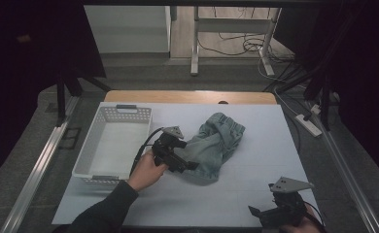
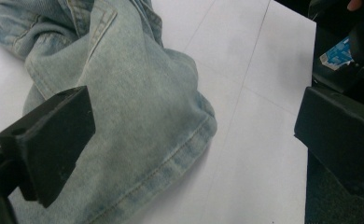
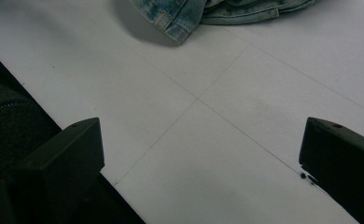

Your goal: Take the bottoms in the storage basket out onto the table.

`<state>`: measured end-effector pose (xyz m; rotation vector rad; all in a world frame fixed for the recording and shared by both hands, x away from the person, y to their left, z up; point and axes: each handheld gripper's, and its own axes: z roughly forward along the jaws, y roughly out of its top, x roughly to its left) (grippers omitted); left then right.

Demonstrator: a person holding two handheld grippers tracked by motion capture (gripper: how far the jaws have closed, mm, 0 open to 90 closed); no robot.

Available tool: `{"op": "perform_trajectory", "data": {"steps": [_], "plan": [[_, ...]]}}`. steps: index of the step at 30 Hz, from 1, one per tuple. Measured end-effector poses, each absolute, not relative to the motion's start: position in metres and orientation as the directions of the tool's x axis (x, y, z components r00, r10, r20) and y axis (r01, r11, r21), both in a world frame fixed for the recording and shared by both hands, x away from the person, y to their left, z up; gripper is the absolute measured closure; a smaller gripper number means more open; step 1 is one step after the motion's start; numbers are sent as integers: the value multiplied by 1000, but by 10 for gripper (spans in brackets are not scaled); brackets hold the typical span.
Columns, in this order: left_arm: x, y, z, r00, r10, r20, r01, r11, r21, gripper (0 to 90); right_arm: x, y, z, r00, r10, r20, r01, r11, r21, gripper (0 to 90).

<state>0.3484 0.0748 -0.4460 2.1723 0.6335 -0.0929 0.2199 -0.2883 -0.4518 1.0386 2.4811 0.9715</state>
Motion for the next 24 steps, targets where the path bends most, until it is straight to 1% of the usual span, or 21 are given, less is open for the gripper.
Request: {"op": "perform_trajectory", "data": {"steps": [24], "plan": [[332, 90, -442, 867, 408, -285, 473, -496, 728, 0, 220, -288, -452, -703, 712, -3, 524, 520, 674, 2]]}}
